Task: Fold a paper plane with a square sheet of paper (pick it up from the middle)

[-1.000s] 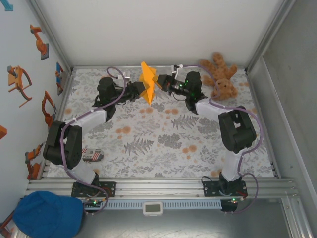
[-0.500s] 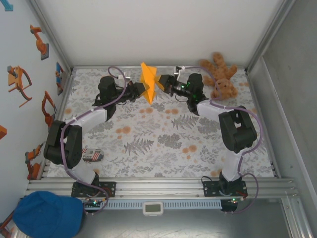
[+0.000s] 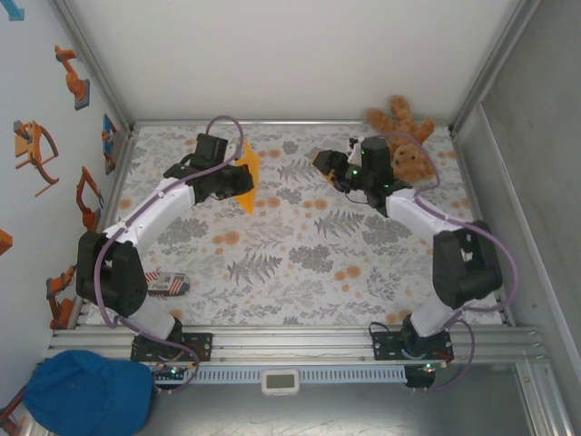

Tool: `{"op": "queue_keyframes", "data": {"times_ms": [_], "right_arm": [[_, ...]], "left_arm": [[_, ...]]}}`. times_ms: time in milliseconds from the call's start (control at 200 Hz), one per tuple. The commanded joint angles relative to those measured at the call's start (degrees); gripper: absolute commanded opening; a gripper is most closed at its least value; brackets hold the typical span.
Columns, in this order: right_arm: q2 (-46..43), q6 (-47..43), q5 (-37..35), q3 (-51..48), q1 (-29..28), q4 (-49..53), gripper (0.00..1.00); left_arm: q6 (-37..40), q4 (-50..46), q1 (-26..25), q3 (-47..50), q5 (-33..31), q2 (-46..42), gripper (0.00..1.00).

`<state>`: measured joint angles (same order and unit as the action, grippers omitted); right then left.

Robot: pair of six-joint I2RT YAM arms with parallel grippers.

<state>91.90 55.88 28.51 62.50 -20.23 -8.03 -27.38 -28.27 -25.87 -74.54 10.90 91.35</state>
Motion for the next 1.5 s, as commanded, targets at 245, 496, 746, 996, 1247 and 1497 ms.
{"op": "queue_keyframes", "data": {"times_ms": [245, 496, 746, 996, 1247, 1497], "right_arm": [[-8.1, -20.3, -29.0, 3.7, -0.1, 26.6, 0.73], [-12.6, -23.0, -36.9, 1.4, 0.0, 26.8, 0.92], [-12.2, -20.9, -36.4, 0.6, 0.1, 26.9, 0.88], [-9.4, -19.0, -31.1, 1.6, 0.4, 27.1, 0.86], [-7.4, -17.5, -32.1, 2.4, 0.4, 27.5, 0.85], [-5.0, -17.1, -31.3, 3.0, 0.5, 28.0, 0.84]], "left_arm": [[8.7, -24.8, -9.3, -14.4, -43.0, 14.6, 0.03], [8.4, -29.9, -14.1, -24.2, -56.0, 31.3, 0.03], [8.1, -30.7, -17.9, -30.7, -58.1, 43.0, 0.05], [7.5, -27.8, -18.5, -29.5, -49.6, 42.3, 0.16], [3.4, -18.8, -18.9, -23.7, -25.0, 31.8, 0.34], [-4.4, -1.9, -17.6, -10.4, -3.3, 18.9, 0.54]]}}
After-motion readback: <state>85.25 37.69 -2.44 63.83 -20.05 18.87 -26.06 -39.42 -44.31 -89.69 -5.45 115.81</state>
